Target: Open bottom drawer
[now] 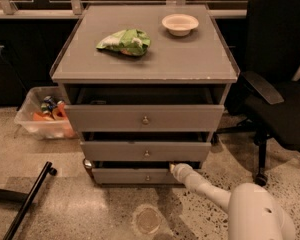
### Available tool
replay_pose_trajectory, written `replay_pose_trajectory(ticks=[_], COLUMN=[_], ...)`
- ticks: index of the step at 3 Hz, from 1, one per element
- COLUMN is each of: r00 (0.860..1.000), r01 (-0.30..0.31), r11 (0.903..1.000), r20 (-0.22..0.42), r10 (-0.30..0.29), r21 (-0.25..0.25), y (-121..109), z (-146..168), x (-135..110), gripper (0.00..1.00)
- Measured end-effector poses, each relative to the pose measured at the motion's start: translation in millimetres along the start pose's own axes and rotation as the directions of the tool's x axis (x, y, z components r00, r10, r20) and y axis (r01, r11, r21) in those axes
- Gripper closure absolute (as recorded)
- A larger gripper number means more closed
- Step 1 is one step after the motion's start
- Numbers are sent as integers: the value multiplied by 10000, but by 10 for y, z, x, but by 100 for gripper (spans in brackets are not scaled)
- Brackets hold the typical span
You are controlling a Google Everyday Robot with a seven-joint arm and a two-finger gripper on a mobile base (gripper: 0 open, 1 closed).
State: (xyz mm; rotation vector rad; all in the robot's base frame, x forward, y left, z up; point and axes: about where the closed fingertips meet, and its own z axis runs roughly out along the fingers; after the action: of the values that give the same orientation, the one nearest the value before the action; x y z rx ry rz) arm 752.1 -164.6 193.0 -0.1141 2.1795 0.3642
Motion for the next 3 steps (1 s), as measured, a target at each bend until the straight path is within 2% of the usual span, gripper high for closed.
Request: replay_pose_trajectory(ticks=[1,2,3], r00=[9997,9997,9988], r01=[-39,-39,-9], r11=[9999,9999,9999], r20=[-253,-254,-496], r10=[43,43,17], r21=[158,158,169], y=[-96,-90,-92], z=[-134,-150,-245], x=[105,83,209], gripper=[100,100,100])
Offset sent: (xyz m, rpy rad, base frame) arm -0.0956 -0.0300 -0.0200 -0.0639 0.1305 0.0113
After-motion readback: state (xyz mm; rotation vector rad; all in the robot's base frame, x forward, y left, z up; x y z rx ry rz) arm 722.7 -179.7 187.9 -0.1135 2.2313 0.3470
